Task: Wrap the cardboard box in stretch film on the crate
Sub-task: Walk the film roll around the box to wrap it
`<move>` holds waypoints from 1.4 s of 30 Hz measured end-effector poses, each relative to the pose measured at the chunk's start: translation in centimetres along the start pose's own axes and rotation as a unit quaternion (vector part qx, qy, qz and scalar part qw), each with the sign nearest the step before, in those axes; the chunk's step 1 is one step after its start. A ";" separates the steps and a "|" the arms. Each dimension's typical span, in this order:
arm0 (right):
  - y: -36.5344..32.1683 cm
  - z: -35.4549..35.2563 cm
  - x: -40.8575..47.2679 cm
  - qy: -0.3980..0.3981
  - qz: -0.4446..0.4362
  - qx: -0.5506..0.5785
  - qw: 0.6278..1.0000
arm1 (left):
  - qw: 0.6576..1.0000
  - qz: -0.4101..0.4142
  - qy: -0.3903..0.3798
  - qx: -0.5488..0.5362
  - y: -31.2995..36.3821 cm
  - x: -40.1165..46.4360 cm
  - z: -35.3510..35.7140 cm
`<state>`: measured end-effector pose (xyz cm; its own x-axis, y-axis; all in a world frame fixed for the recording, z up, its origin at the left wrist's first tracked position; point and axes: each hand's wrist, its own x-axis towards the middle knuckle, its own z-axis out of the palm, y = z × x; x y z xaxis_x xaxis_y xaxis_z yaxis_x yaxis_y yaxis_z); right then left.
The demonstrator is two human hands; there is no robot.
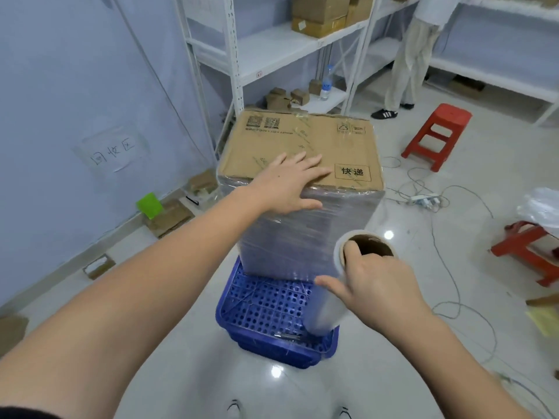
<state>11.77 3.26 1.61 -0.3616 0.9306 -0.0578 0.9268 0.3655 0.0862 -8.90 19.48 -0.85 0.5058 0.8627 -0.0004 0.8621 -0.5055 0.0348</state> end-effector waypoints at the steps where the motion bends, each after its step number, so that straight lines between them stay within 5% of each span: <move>1: -0.6 -0.1 0.3 -0.001 0.022 -0.012 1.000 | 1.000 0.021 -0.008 -0.011 -1.2 -0.3 -0.6; 7: -4.0 0.4 1.3 -0.028 0.165 0.047 0.985 | 0.998 0.047 -0.025 0.044 -8.7 -2.5 -0.9; 16: -5.3 0.6 2.9 0.007 0.242 -0.017 0.970 | 0.997 0.041 -0.004 0.069 -9.2 -2.9 0.5; 25: -8.6 -0.2 2.8 0.038 0.099 -0.018 0.994 | 0.996 0.035 0.000 0.081 -9.0 -2.2 0.7; 33: -12.8 2.6 3.6 0.176 -0.071 0.028 0.981 | 0.996 0.028 -0.002 0.089 -9.0 -2.5 0.9; 42: -13.4 2.5 4.5 0.150 -0.136 0.012 0.979 | 0.996 0.025 0.000 0.085 -8.8 -2.8 0.8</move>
<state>-2.07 2.46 -2.28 -0.6057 0.7648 0.2193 0.7928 0.6037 0.0843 -17.88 21.55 -1.96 0.5487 0.8360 -0.0038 0.8281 -0.5441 -0.1351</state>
